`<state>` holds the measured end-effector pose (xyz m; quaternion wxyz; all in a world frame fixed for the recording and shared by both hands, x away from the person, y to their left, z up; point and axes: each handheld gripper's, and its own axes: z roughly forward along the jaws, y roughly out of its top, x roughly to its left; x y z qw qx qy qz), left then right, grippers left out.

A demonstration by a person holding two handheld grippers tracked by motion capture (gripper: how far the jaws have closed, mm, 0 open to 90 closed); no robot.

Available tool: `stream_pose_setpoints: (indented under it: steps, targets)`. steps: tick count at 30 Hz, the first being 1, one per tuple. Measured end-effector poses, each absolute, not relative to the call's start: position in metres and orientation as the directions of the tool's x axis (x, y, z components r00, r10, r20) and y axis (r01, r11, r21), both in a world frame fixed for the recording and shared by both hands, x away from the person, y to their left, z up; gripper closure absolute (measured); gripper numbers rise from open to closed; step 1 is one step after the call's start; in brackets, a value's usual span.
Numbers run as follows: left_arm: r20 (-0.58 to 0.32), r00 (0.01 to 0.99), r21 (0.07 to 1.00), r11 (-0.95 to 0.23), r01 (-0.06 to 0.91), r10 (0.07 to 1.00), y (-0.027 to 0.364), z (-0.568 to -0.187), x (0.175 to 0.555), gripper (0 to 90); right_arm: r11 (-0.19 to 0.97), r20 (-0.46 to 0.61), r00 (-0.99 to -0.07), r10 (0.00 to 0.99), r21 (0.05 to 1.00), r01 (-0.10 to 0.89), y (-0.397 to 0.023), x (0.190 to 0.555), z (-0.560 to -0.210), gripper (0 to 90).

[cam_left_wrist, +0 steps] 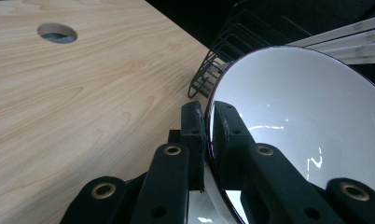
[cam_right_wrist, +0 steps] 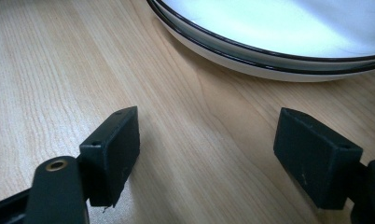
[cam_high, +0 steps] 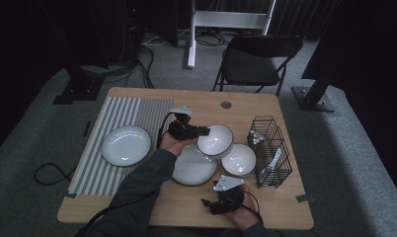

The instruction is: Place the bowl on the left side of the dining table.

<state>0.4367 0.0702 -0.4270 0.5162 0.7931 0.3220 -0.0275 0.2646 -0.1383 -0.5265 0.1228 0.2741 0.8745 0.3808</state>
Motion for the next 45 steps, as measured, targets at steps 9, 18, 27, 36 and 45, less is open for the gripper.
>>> stream_pose_setpoints:
  steps: [9, 18, 27, 36, 45]
  targets:
    - [-0.387, 0.775, 0.798, -0.240, 0.553, 0.500, 0.085, -0.429, 0.437, 84.5, 0.561, -0.007, -0.820, 0.573, 0.733, 0.386, -0.138, 0.265, -0.526, 22.0]
    - [-0.396, 0.760, 0.794, -0.224, 0.566, 0.516, 0.098, -0.434, 0.437, 84.6, 0.561, -0.007, -0.820, 0.573, 0.733, 0.385, -0.138, 0.265, -0.526, 22.0]
    - [-0.399, 0.753, 0.784, -0.231, 0.576, 0.522, 0.107, -0.443, 0.436, 85.1, 0.560, -0.007, -0.820, 0.572, 0.734, 0.385, -0.138, 0.265, -0.527, 22.0]
    - [-0.420, 0.732, 0.776, -0.207, 0.596, 0.536, 0.120, -0.451, 0.435, 85.3, 0.559, -0.006, -0.819, 0.573, 0.734, 0.386, -0.138, 0.265, -0.527, 22.0]
    - [-0.433, 0.710, 0.771, -0.181, 0.611, 0.555, 0.138, -0.455, 0.433, 85.4, 0.560, -0.006, -0.819, 0.573, 0.733, 0.386, -0.138, 0.265, -0.526, 22.0]
